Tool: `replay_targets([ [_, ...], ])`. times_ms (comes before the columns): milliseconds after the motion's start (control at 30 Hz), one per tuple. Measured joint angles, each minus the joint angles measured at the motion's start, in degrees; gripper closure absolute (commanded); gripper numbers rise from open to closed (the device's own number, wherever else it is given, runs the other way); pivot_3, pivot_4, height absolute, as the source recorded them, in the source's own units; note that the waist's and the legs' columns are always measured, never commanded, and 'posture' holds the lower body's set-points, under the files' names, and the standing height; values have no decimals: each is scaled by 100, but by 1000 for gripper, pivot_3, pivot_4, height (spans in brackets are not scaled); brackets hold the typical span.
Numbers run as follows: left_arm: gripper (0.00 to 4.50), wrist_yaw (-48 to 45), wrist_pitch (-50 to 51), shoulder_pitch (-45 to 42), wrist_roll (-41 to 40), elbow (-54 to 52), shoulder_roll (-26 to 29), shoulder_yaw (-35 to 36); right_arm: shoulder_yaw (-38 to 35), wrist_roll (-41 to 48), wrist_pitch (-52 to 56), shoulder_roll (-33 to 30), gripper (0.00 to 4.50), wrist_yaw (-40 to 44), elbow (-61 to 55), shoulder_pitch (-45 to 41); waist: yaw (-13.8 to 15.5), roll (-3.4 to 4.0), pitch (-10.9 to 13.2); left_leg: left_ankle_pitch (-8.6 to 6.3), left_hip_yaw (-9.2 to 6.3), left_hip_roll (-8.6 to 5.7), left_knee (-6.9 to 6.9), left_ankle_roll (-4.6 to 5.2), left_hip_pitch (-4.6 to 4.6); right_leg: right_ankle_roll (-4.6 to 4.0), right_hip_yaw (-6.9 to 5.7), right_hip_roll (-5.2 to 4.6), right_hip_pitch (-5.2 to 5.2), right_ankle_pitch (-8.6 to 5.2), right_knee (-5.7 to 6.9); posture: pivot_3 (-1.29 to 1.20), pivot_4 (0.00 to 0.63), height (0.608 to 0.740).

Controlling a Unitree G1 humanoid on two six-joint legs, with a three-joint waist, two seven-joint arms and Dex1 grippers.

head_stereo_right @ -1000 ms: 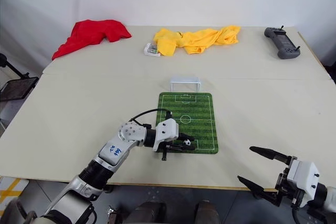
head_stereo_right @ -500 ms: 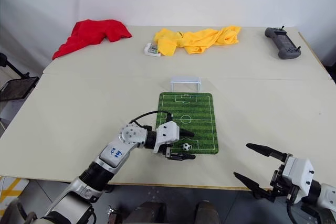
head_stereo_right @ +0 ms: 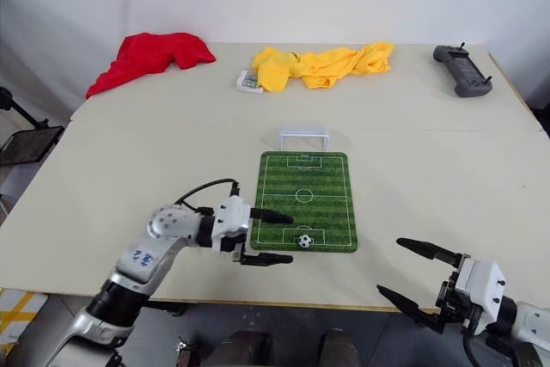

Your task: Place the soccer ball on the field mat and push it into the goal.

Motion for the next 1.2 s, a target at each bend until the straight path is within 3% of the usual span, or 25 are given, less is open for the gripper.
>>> replay_targets([
  [133,2842,-214,403,470,-273,-442,239,-42,-9,-29,-164,81,0,-15,66,-160,-5,1,0,0,-2,2,-4,0,0,0,0,1,0,0,-2,0,150,740],
  [300,4353,-108,833,743,-422,-601,59,-332,-23,-71,-397,94,0,79,131,-141,-5,1,-1,-1,-1,2,-2,1,0,0,0,2,1,0,-3,0,150,740],
  [567,4430,543,787,575,-23,-422,-618,-703,-264,-43,-341,2,0,223,172,144,1,3,-1,-1,4,2,-1,2,0,0,0,3,3,0,-7,0,150,740],
  [867,4430,993,749,343,314,-44,-848,-800,-274,-44,-264,157,0,-8,22,430,-4,4,-2,-1,5,1,-3,2,1,0,1,3,2,0,-6,0,150,740],
  [1200,4430,2153,77,-398,928,1296,-1637,-518,-193,-77,-216,553,0,-495,-289,589,23,3,-1,0,5,-2,1,3,-1,1,-1,2,2,0,-7,0,150,740],
])
